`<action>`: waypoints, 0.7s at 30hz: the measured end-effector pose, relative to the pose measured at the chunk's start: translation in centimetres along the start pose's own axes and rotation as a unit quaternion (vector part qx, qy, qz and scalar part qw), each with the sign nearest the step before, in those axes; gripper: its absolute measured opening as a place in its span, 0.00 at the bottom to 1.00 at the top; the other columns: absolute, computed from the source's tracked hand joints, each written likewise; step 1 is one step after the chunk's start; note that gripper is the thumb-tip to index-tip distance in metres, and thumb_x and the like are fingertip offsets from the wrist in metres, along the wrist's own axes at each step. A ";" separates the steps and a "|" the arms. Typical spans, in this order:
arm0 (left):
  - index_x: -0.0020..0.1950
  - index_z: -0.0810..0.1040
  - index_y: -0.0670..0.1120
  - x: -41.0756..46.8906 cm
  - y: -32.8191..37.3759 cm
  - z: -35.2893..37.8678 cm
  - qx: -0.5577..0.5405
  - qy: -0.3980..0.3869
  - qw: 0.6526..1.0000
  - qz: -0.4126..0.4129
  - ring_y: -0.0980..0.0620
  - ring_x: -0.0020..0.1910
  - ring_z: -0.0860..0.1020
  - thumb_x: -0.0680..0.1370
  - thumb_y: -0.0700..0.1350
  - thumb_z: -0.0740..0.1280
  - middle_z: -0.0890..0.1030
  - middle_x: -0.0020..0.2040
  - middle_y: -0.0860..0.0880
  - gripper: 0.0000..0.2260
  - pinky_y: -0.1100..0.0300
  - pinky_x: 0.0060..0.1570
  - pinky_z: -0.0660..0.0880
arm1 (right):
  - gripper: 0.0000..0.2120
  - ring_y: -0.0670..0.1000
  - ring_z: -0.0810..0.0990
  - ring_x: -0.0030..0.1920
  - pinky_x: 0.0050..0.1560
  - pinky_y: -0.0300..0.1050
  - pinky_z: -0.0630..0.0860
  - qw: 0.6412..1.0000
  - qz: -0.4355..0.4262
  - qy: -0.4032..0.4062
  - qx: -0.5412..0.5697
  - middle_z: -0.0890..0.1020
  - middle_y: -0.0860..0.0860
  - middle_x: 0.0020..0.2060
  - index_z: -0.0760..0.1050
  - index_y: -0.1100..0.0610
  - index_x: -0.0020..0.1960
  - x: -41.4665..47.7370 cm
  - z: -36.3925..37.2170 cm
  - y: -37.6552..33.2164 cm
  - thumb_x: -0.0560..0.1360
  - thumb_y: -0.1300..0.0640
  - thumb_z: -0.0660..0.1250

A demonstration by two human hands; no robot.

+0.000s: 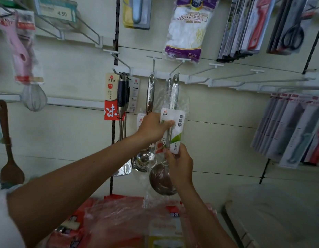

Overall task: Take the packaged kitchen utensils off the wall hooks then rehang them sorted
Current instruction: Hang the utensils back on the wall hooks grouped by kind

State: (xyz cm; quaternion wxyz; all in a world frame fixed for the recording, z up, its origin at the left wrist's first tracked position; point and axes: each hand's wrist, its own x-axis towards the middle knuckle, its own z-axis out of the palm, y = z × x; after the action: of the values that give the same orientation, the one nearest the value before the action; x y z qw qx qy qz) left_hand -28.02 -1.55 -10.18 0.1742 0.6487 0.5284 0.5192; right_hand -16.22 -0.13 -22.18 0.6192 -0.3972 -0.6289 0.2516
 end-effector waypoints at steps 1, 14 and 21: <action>0.49 0.82 0.42 0.2 -0.1 0.1 0.004 0.002 1.000 -0.002 0.53 0.33 0.78 0.78 0.47 0.69 0.81 0.36 0.49 0.08 0.61 0.34 0.73 | 0.07 0.42 0.82 0.41 0.40 0.40 0.78 1.000 0.000 0.000 0.000 0.83 0.46 0.43 0.77 0.55 0.55 0.2 0.0 0.1 0.78 0.56 0.70; 0.52 0.82 0.41 4.8 -2.7 2.4 0.001 0.035 0.999 -0.029 0.55 0.36 0.77 0.79 0.46 0.69 0.80 0.38 0.51 0.09 0.65 0.31 0.69 | 0.08 0.47 0.83 0.44 0.45 0.52 0.82 1.000 0.015 0.002 -0.025 0.84 0.47 0.44 0.76 0.53 0.55 5.0 1.7 3.7 0.77 0.54 0.71; 0.59 0.79 0.41 7.9 -4.3 4.1 0.002 0.070 0.996 -0.052 0.46 0.51 0.80 0.77 0.46 0.70 0.83 0.53 0.44 0.13 0.54 0.52 0.77 | 0.09 0.48 0.82 0.44 0.43 0.46 0.79 0.999 0.021 -0.002 -0.034 0.83 0.48 0.45 0.76 0.54 0.56 8.2 3.1 5.7 0.78 0.53 0.70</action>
State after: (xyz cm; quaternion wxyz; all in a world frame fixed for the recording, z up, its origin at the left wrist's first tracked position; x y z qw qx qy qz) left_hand -27.49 8.27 -11.25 0.1625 0.5830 0.5730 0.5526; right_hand -17.46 10.27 -22.40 0.5986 -0.4306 -0.6297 0.2444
